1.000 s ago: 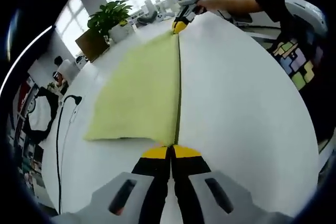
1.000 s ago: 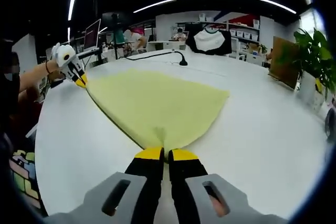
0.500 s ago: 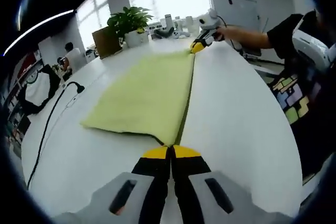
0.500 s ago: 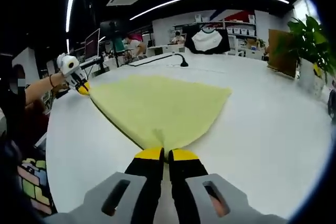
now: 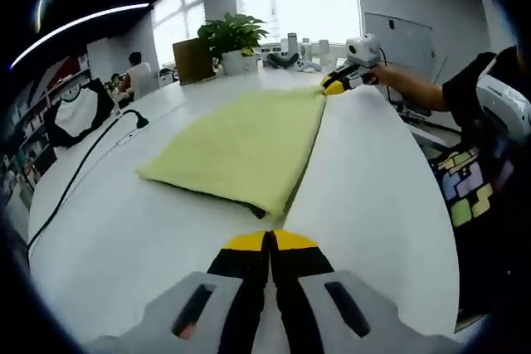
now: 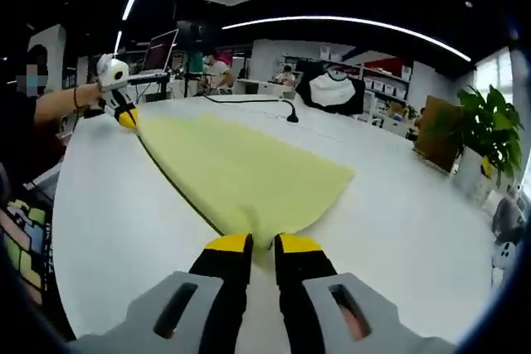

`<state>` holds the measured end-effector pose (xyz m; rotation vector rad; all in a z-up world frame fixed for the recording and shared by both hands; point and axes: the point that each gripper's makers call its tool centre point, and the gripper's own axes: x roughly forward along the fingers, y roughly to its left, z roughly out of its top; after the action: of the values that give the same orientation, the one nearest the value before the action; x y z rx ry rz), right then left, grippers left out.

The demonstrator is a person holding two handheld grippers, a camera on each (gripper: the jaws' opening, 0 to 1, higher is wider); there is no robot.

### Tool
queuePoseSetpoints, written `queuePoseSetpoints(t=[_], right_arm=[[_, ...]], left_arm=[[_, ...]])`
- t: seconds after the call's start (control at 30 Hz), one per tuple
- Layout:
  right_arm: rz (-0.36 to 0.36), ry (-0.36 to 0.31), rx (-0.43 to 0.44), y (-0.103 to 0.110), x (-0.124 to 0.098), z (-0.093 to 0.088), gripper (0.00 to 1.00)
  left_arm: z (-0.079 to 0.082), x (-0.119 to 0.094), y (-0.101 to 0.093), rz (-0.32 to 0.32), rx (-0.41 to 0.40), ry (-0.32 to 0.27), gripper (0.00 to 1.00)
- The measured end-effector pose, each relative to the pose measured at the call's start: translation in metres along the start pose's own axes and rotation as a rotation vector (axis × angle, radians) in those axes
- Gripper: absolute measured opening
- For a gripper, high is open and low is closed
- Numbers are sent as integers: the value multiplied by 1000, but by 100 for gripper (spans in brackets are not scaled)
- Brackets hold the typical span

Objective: Fold the garment on the visible template until the final outline fits inside the template.

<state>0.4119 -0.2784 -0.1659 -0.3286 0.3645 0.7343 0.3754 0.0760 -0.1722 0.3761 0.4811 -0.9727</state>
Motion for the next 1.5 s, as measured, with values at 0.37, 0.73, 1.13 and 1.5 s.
queuePoseSetpoints(t=[0.37,0.73,1.13,1.5], right_arm=[[-173,-116,87,-26,-45,14,9],[-295,-194,117,-25,-64,21,11],[-372,-295,114,0,-95,59,17],[-375,-359,173,11,-136,63,30]], left_arm=[[23,-57,30,409,-154,-185,1],[38,-98,7,528,-279,-341,3],[64,-149,-32,613,-268,-453,16],[72,-190,-54,706,-283,-529,54]])
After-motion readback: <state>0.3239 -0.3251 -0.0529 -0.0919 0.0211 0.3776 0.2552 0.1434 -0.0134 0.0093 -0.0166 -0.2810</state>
